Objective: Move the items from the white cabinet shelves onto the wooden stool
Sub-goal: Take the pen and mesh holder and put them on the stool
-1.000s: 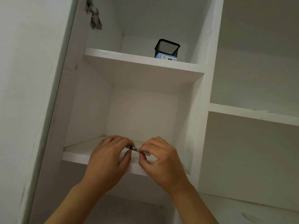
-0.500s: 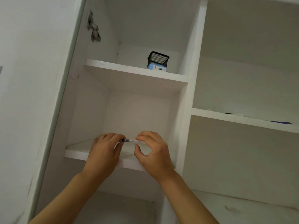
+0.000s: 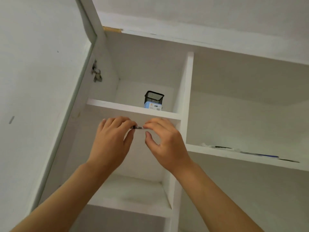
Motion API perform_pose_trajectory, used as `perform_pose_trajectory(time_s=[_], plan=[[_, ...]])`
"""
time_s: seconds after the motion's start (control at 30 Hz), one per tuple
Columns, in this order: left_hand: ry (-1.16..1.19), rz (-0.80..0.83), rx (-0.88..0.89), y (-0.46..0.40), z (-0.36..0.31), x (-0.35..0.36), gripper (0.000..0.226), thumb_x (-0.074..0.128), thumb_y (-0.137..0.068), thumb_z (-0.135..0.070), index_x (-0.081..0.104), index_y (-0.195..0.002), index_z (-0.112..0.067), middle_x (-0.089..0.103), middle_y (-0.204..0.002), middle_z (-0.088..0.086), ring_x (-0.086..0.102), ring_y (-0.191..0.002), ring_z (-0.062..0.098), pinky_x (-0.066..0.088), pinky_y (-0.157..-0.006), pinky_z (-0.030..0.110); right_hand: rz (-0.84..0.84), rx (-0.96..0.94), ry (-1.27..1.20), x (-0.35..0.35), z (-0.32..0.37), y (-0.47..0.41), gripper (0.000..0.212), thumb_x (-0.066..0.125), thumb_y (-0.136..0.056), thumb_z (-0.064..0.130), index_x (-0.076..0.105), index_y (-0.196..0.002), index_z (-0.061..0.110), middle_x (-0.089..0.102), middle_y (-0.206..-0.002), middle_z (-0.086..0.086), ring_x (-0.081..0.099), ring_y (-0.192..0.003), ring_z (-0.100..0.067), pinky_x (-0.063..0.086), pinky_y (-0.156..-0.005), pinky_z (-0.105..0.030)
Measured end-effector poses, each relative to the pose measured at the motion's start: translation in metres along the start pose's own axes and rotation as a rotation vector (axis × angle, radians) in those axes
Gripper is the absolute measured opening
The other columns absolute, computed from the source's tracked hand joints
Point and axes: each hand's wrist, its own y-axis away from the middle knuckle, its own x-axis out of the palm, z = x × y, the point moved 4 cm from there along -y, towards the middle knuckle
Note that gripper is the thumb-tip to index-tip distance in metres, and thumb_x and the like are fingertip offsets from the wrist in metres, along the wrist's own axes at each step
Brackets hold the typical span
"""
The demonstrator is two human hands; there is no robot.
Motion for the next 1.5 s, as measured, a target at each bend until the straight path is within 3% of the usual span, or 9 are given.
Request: perform_pose_trajectory(time_s=[0.23,0.43,0.53,0.63,0.97,1.03,1.13,1.3,1.5], plan=[[-0.008,-0.064,0.039,-0.058,0.006,0.011,0.023,0.054,-0.099,-0.028,0.07,-0.112,-0.02,0.068,-0.114,-0.004,0.063,-0.1,0.025,0.048,-0.092,0.046,-0.014,-0.004,0.071,-0.017,-0.044,-0.053,0.019,0.068,-0.093,0.009,0.074,-0.112,0.009,0.07,-0.112,-0.001,0.062,-0.105,-0.02,0.049,-0.092,-0.025],[-0.085,-0.084,0.046,-0.093,0.033,0.03,0.025,0.05,-0.099,-0.028,0.072,-0.109,-0.02,0.073,-0.105,-0.003,0.068,-0.089,0.029,0.049,-0.08,0.043,0.03,0.185,0.12,-0.005,-0.087,-0.087,0.025,0.061,-0.094,0.023,0.068,-0.113,0.009,0.064,-0.112,-0.001,0.059,-0.103,-0.025,0.054,-0.082,-0.043],[-0.096,-0.095,-0.033,-0.098,0.048,0.046,0.023,0.053,-0.102,-0.025,0.073,-0.113,-0.021,0.072,-0.095,-0.002,0.065,-0.07,0.034,0.042,-0.061,0.034,0.125,0.242,0.118,0.01,-0.104,-0.105,0.028,0.062,-0.097,0.025,0.065,-0.119,0.007,0.061,-0.121,-0.005,0.057,-0.112,-0.027,0.052,-0.091,-0.044],[-0.111,-0.177,0.017,-0.092,0.051,0.053,0.033,0.047,-0.102,-0.03,0.074,-0.115,-0.016,0.065,-0.077,0.0,0.055,-0.054,0.032,0.034,-0.057,0.029,0.193,0.273,0.118,0.025,-0.117,-0.119,0.038,0.065,-0.098,0.027,0.062,-0.131,0.008,0.057,-0.131,-0.006,0.052,-0.122,-0.027,0.049,-0.099,-0.041],[0.023,-0.37,0.019,-0.089,0.056,0.056,0.025,0.061,-0.096,-0.02,0.078,-0.112,-0.011,0.067,-0.074,-0.002,0.063,-0.057,0.024,0.053,-0.061,0.045,0.339,0.368,0.13,0.063,-0.145,-0.143,0.079,0.085,-0.081,0.045,0.054,-0.148,0.016,0.051,-0.144,-0.001,0.049,-0.132,-0.024,0.049,-0.106,-0.043],[0.029,-0.382,0.017,-0.088,0.055,0.058,0.025,0.061,-0.095,-0.019,0.078,-0.112,-0.012,0.066,-0.074,-0.004,0.063,-0.058,0.022,0.053,-0.063,0.045,0.374,0.389,0.104,0.067,-0.146,-0.142,0.071,0.09,-0.075,0.044,0.063,-0.136,0.019,0.057,-0.13,-0.001,0.056,-0.119,-0.024,0.053,-0.099,-0.044],[0.038,-0.39,0.009,-0.087,0.052,0.06,0.026,0.061,-0.095,-0.019,0.078,-0.112,-0.012,0.066,-0.075,-0.005,0.062,-0.06,0.021,0.054,-0.065,0.045,0.354,0.385,0.064,0.067,-0.147,-0.141,0.042,0.091,-0.073,0.032,0.069,-0.106,0.017,0.061,-0.108,-0.003,0.062,-0.096,-0.024,0.059,-0.083,-0.044],[0.056,-0.418,-0.002,-0.086,0.052,0.059,0.027,0.061,-0.094,-0.018,0.079,-0.112,-0.01,0.071,-0.08,-0.001,0.065,-0.064,0.023,0.057,-0.068,0.046,0.306,0.358,0.012,0.067,-0.146,-0.141,0.054,0.091,-0.076,0.03,0.063,-0.121,0.017,0.051,-0.118,-0.003,0.056,-0.106,-0.024,0.055,-0.09,-0.039],[0.073,-0.385,-0.006,-0.087,0.053,0.059,0.026,0.061,-0.094,-0.02,0.079,-0.112,-0.012,0.072,-0.082,-0.002,0.066,-0.066,0.022,0.056,-0.068,0.047,0.268,0.322,-0.008,0.064,-0.145,-0.142,0.047,0.088,-0.077,0.023,0.061,-0.114,0.016,0.046,-0.117,-0.002,0.055,-0.106,-0.025,0.048,-0.085,-0.031]])
